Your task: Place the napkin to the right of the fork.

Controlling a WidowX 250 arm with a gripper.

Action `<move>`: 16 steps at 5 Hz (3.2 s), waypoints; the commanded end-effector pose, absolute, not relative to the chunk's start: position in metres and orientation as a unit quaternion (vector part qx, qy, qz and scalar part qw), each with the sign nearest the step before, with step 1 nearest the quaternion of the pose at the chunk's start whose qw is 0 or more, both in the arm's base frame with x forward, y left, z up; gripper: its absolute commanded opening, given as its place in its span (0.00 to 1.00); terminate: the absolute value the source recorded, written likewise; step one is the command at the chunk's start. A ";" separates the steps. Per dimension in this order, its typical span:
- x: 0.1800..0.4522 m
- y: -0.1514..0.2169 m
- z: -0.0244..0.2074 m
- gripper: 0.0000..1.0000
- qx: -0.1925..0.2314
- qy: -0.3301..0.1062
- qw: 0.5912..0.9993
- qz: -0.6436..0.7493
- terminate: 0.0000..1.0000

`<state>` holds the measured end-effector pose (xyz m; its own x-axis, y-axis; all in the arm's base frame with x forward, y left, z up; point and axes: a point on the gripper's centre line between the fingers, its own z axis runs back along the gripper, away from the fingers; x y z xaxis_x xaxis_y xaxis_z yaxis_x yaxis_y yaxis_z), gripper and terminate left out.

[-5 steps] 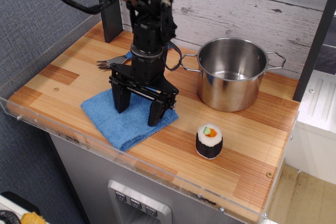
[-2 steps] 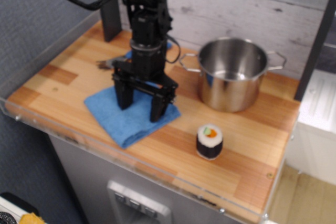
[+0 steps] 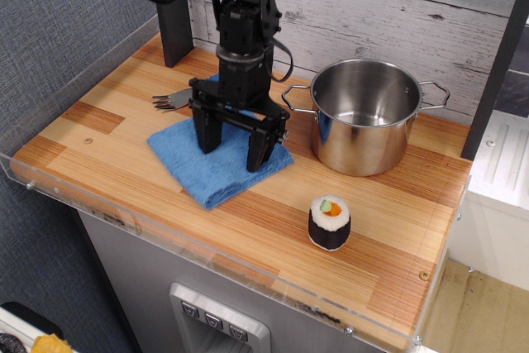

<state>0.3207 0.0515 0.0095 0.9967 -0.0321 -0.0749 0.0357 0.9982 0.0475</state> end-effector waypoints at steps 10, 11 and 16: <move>0.392 0.042 0.100 1.00 -0.014 -0.067 0.997 -0.023 0.00; 0.387 0.038 0.122 1.00 -0.011 -0.079 0.996 -0.031 0.00; 0.374 0.037 0.205 1.00 0.022 -0.111 0.993 -0.018 0.00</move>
